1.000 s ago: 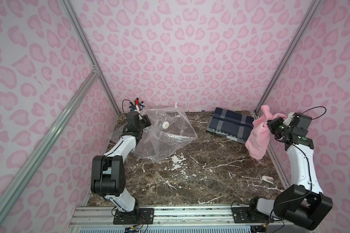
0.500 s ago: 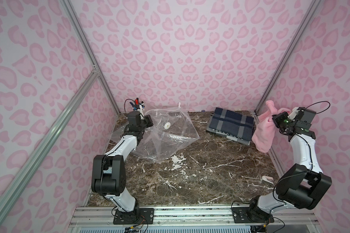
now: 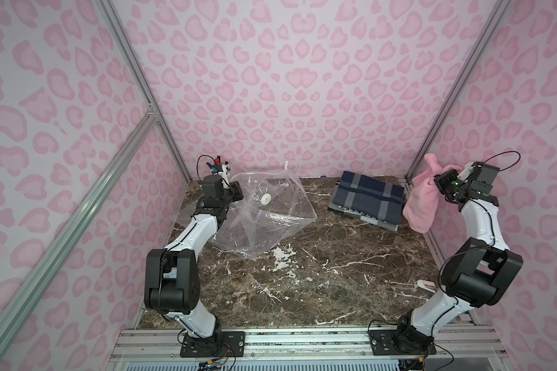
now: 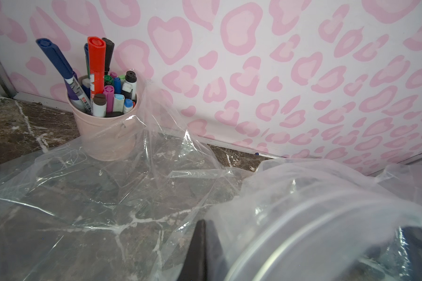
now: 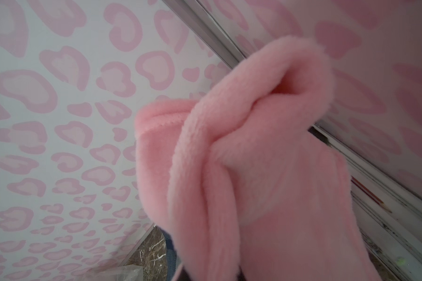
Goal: Take the blanket out of the vacuum bag
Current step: Place the blanket at the corner of the board.
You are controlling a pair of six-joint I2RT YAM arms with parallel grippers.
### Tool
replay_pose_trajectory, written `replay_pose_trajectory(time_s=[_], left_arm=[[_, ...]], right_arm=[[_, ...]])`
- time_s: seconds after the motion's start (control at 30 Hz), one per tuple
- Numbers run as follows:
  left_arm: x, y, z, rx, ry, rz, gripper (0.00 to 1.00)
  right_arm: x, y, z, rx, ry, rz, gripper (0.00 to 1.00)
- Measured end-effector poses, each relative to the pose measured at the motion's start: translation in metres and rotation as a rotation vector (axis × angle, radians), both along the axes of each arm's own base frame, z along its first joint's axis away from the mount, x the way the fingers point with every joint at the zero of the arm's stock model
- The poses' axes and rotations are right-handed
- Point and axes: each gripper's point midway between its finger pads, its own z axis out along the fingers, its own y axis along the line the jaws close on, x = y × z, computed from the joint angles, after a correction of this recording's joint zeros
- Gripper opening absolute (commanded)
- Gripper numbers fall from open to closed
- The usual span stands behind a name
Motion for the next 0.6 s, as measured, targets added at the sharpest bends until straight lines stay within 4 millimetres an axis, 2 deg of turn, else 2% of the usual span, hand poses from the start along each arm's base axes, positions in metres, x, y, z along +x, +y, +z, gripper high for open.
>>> replay_pose_trajectory(time_s=[0.43,0.6], left_arm=[[0.004,-0.002,-0.015,0.007,0.035,0.000,0.04],[0.004,-0.002,-0.018,0.015,0.040,-0.003,0.04]], right_arm=[[0.021,0.032,-0.024,0.012,0.034,0.067,0.00],[0.033,0.051,-0.029,0.012,0.040,0.102,0.00]])
